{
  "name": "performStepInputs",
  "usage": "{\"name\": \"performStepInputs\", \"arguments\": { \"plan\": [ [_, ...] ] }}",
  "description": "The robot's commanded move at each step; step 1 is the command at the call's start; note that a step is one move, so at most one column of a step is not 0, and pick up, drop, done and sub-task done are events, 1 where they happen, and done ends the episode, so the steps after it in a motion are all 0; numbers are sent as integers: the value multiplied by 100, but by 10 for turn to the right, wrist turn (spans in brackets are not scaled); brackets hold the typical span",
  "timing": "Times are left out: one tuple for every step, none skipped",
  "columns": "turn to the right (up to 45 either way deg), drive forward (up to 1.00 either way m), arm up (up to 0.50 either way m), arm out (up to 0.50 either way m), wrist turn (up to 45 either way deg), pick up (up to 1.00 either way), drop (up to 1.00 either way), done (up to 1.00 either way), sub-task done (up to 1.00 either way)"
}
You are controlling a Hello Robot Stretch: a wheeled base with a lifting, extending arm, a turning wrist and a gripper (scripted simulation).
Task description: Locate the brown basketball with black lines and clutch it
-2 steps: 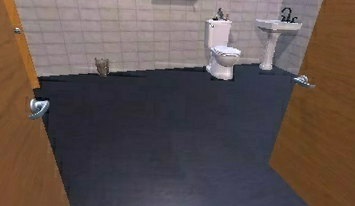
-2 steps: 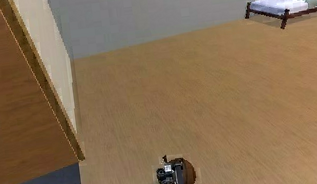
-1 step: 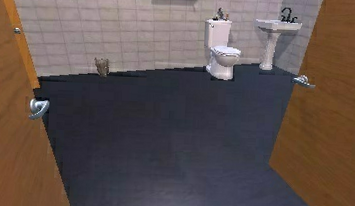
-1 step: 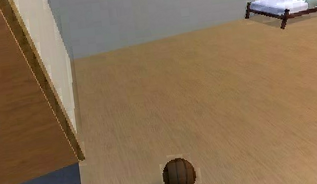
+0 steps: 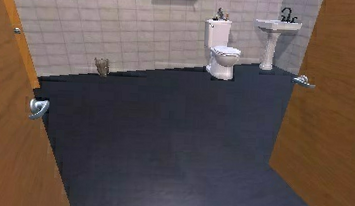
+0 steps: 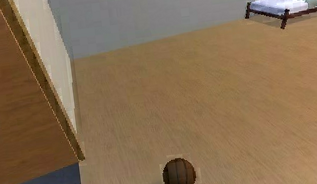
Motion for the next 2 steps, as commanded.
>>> {"name": "performStepInputs", "arguments": {
  "plan": [
    [0, 0, 10, 0, 0, 0, 0, 0, 0],
    [0, 0, 0, 0, 0, 0, 0, 100, 0]
  ]
}}
